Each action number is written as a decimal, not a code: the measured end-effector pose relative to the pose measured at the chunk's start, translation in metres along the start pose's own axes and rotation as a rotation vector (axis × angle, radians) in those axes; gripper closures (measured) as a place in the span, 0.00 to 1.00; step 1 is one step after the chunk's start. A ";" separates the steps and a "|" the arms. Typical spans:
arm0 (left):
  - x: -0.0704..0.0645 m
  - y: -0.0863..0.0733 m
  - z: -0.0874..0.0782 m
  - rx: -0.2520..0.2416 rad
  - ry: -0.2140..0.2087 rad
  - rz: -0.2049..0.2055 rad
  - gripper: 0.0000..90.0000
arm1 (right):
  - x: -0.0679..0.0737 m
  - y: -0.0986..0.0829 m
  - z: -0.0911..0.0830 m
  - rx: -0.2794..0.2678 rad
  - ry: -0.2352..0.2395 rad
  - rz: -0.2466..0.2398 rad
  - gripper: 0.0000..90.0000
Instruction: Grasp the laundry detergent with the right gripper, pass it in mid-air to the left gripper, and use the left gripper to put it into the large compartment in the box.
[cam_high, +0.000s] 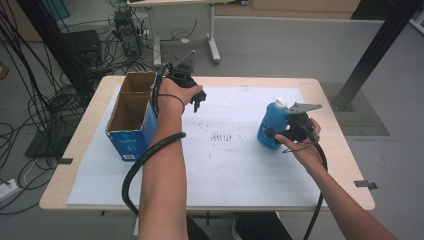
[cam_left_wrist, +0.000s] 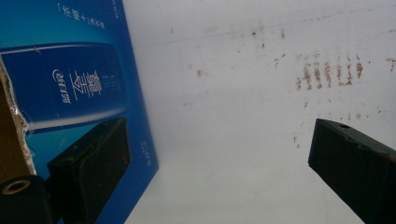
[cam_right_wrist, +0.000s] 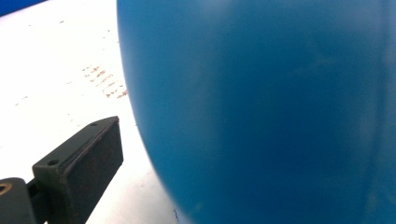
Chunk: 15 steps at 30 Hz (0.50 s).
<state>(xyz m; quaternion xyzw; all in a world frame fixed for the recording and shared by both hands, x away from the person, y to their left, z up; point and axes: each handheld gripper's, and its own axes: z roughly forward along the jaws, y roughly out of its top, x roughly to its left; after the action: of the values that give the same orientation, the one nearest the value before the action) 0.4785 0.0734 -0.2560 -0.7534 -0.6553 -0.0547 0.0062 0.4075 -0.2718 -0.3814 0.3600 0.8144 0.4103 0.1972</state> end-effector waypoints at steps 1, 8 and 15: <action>0.000 0.000 0.000 0.001 0.000 0.002 0.07 | 0.000 0.000 0.000 -0.001 0.000 -0.001 0.03; 0.001 0.000 0.001 0.002 -0.001 0.002 0.07 | 0.000 0.000 0.000 -0.004 0.000 -0.003 0.03; 0.000 0.000 0.000 -0.001 -0.001 0.000 0.07 | 0.000 0.001 -0.001 -0.006 0.000 -0.003 0.03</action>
<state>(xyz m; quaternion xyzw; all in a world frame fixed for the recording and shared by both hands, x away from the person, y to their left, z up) 0.4786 0.0737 -0.2557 -0.7533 -0.6554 -0.0550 0.0055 0.4072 -0.2716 -0.3806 0.3579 0.8137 0.4126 0.1988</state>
